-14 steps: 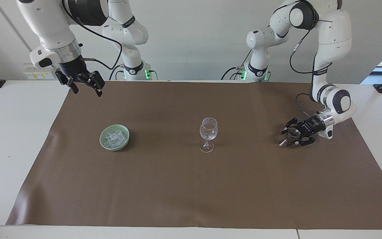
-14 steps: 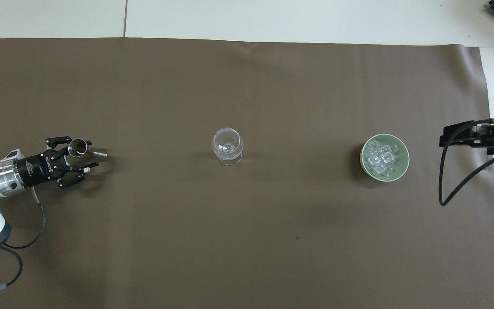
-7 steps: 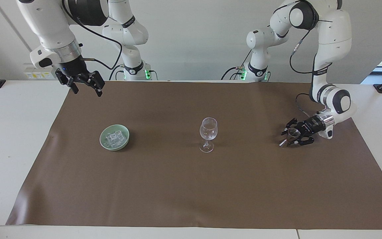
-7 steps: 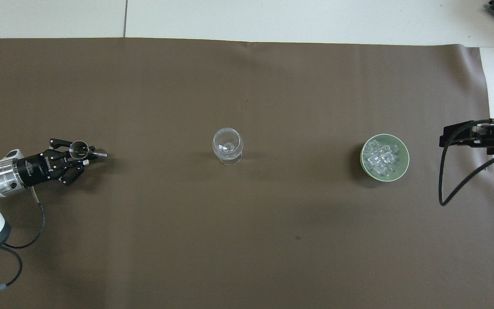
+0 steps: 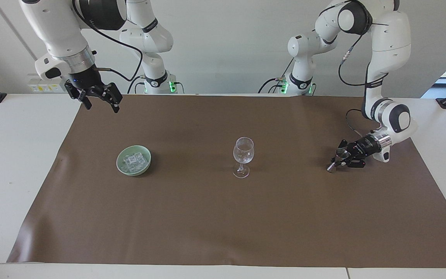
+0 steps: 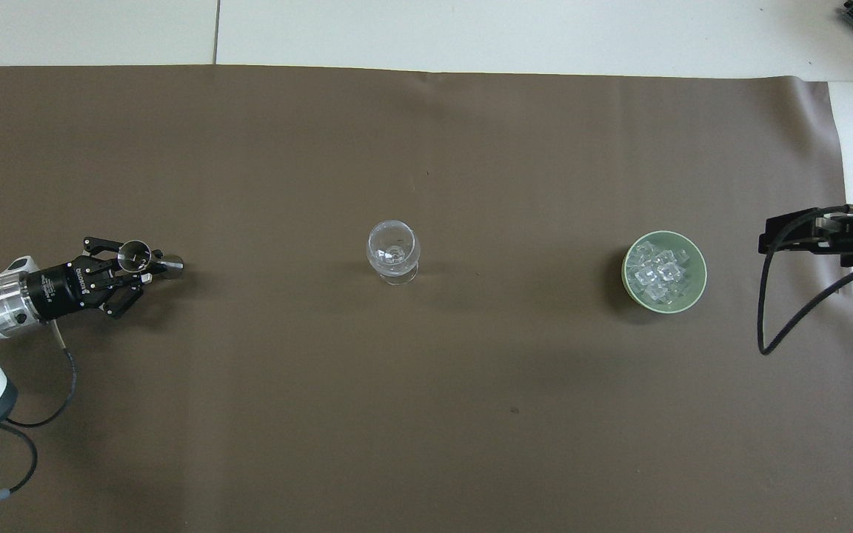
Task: Pour wine and add ice with both arms
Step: 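Lift the jigger with the left gripper and carry it over the glass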
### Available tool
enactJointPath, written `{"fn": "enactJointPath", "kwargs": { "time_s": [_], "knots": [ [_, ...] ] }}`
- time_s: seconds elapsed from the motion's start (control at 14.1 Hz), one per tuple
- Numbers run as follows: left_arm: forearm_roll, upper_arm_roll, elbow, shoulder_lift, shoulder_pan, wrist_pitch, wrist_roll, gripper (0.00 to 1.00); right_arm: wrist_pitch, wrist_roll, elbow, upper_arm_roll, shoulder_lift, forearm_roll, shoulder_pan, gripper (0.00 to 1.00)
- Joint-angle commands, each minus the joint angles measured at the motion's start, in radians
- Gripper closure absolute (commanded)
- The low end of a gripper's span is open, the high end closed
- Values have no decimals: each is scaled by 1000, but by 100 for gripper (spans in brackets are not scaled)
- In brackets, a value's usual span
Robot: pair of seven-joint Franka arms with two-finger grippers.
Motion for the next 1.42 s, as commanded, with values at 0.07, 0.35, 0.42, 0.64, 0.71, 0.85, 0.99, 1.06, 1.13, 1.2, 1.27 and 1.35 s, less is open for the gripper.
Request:
{"fn": "enactJointPath", "kwargs": {
  "time_s": [0.07, 0.35, 0.42, 0.64, 0.71, 0.85, 0.99, 1.06, 1.13, 1.2, 1.27, 1.35],
  "knots": [
    [-15, 5, 26, -14, -3, -20, -68, 100, -16, 13, 9, 4, -1, 10, -11, 0],
    [-15, -16, 54, -34, 3, -21, -148, 100, -16, 13, 9, 4, -1, 10, -11, 0],
    [-15, -33, 54, -43, 8, -20, -167, 100, -16, 13, 9, 4, -1, 10, -11, 0],
    [-9, -86, 52, -109, 8, 2, -182, 100, -16, 13, 9, 4, -1, 10, -11, 0],
    [-7, -103, 52, -130, 6, 23, -209, 100, -16, 13, 9, 4, -1, 10, -11, 0],
    [-1, -158, 45, -179, 5, 102, -263, 100, -16, 13, 9, 4, -1, 10, -11, 0],
    [0, -195, 34, -222, 5, 133, -302, 100, -16, 13, 9, 4, -1, 10, -11, 0],
    [3, -209, 31, -236, 5, 134, -317, 100, -16, 13, 9, 4, -1, 10, -11, 0],
    [3, -220, 29, -247, 5, 134, -325, 100, -16, 13, 9, 4, -1, 10, -9, 0],
    [3, -232, 29, -258, 5, 138, -329, 100, -16, 13, 9, 4, -1, 10, -9, 0],
    [3, -248, 29, -271, 5, 158, -343, 100, -16, 13, 9, 4, -1, 10, -9, 0],
    [3, -272, 29, -287, 5, 175, -358, 100, -16, 13, 9, 4, -1, 10, -11, 0]
  ]
}}
